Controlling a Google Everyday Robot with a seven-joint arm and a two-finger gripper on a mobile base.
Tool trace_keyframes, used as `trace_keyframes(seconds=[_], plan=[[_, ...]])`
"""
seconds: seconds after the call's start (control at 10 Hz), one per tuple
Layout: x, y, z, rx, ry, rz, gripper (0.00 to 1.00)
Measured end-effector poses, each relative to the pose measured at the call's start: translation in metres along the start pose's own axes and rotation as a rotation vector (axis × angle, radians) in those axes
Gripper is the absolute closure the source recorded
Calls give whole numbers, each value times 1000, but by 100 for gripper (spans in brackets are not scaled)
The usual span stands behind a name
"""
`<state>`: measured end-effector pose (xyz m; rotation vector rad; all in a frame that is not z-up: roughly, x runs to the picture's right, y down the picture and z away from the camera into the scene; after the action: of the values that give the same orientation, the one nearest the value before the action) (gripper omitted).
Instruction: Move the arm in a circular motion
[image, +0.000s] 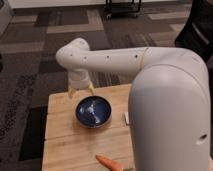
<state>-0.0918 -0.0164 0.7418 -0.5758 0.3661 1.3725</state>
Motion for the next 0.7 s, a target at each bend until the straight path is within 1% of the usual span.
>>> trace_keyframes(seconds=[0.1,0.2,0.3,0.5,0.6,0.7], plan=[[-12,-18,-5,-13,-6,7,35],[-29,-53,-11,-27,-13,18,35],[-33,-64,-12,-28,-16,23,35],[-47,-144,-15,-37,-27,86,35],[-43,-192,-14,-29,-23,133,35],[-40,-210,-13,-25,-21,152,35]])
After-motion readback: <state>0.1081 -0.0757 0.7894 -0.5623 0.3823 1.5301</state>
